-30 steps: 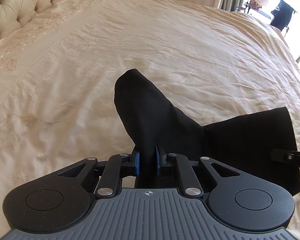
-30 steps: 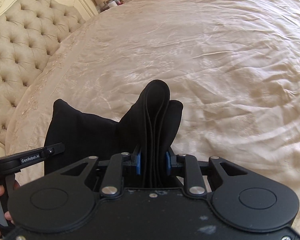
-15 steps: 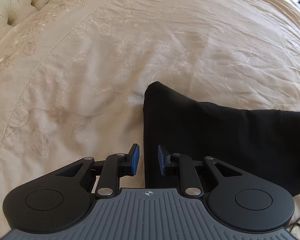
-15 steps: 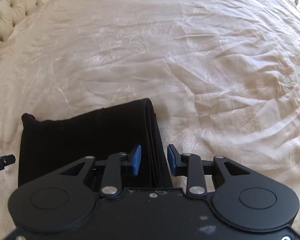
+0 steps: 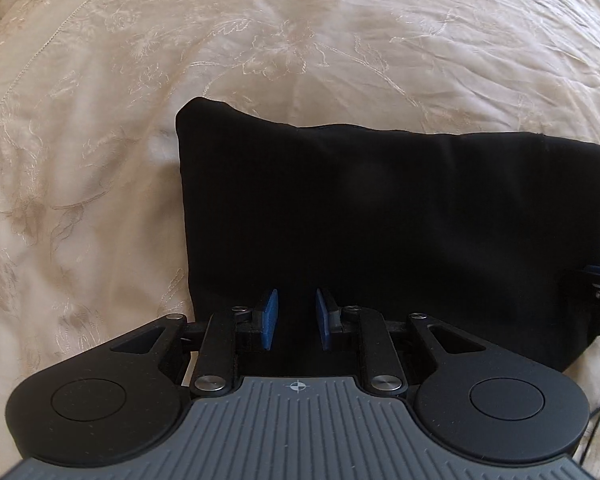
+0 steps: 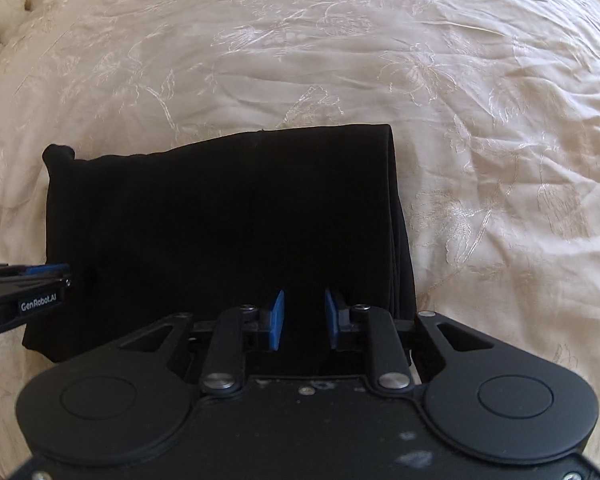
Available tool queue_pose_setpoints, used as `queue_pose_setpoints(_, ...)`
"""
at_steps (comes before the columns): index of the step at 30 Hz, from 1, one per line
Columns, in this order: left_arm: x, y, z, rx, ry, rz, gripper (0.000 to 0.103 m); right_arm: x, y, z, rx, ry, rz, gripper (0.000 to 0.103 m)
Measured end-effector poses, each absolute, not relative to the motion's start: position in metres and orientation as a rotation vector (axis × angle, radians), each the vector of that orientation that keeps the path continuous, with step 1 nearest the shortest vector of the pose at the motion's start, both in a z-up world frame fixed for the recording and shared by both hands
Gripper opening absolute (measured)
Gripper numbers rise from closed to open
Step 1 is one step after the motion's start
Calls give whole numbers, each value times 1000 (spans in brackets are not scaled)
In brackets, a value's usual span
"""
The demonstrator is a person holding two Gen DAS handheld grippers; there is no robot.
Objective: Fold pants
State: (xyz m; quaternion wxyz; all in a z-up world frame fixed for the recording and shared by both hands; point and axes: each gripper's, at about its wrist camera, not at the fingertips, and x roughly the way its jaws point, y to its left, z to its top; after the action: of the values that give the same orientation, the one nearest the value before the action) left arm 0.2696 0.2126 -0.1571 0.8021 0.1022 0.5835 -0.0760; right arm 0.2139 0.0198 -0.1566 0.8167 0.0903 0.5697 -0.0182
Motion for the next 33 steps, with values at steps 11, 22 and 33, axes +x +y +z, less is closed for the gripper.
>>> queue_pose_setpoints(11, 226, 219, -105, 119, 1207, -74, 22, 179, 20, -116, 179, 1141, 23, 28)
queue_pose_setpoints(22, 160, 173, -50, 159, 1110, -42, 33, 107, -10, -61, 224, 1016, 15, 37)
queue_pose_setpoints(33, 109, 151, -13, 156, 1031, -44, 33, 54, -19, -23, 224, 914, 45, 45)
